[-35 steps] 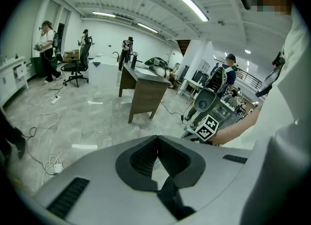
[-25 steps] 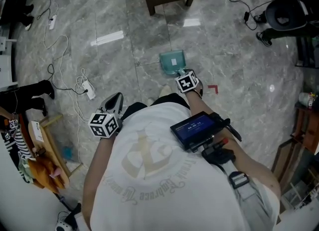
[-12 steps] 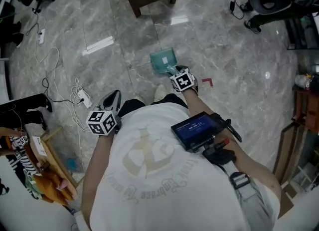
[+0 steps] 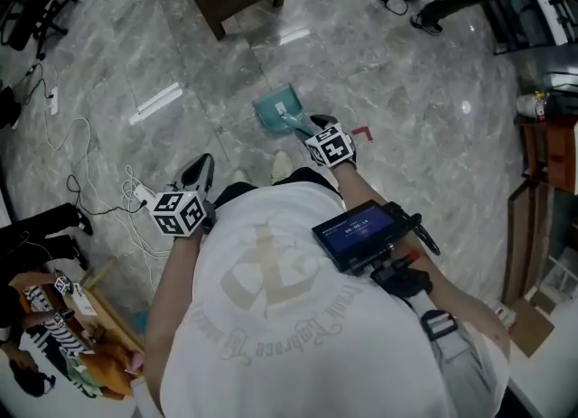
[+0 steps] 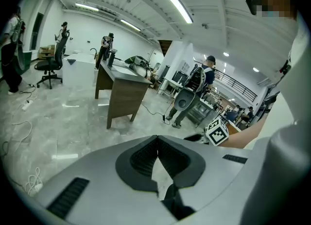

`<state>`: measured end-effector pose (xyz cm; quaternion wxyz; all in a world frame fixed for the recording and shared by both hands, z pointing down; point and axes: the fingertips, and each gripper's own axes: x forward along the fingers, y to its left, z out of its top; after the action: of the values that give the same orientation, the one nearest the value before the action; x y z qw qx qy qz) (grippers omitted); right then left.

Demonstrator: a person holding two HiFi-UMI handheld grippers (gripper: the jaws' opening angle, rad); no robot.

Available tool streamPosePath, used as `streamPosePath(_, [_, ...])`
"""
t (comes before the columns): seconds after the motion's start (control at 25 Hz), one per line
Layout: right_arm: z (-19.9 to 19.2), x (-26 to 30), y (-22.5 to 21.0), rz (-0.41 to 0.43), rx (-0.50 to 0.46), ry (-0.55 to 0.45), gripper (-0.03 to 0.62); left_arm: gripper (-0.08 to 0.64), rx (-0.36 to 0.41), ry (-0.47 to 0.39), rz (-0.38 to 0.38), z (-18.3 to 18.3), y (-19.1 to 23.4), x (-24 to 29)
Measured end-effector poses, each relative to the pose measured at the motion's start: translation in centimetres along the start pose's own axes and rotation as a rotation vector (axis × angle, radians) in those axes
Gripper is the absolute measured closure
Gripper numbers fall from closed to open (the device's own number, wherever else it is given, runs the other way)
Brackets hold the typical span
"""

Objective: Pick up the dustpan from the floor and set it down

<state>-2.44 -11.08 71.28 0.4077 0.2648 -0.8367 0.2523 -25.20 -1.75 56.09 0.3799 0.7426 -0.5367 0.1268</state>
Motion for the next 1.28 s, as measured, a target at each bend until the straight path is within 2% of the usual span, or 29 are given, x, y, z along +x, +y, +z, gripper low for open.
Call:
streamPosePath(0.16, [1.6, -0.8, -0.2, -0.035, 0.002, -0.034, 0.365, 0.548, 0.012, -0.010, -0.021, 1.5, 1.6, 0.1])
streamPosePath(0.32, [3.2, -2.7, -1.6, -0.073, 0.024, -0.049, 0.365, 0.548, 0.004, 0.015, -0.056, 2.4, 2.0, 1.6])
streamPosePath(0.64, [4.5, -7.5, 3.8, -0.150, 0.014, -0.178, 0.368, 0.548, 0.067, -0.017, -0.149, 0.9, 1.4, -1.1])
streamPosePath(0.68, [5.1, -8.1, 4.2, -0.156, 0.010, -0.199, 0.376, 0.548, 0.074, -0.018, -0.158, 1.1, 1.3, -1.2])
streamPosePath(0.92, [8.2, -11.8, 6.6, -0.189, 0.017, -0.323, 0.548, 0.548, 0.143, -0.018, -0.233, 1.5, 0.1, -1.6])
streamPosePath(1.12, [6.4, -14.1, 13.1, -0.191, 0.034, -0.428, 0.574, 0.548, 0.229, -0.056, -0.310, -1.8, -0.7, -4.7])
streamPosePath(1.28, [7.4, -15.4, 15.0, -0.163, 0.058, -0.467, 0.575, 0.548, 0.261, -0.031, -0.352, -0.6, -1.5, -4.7])
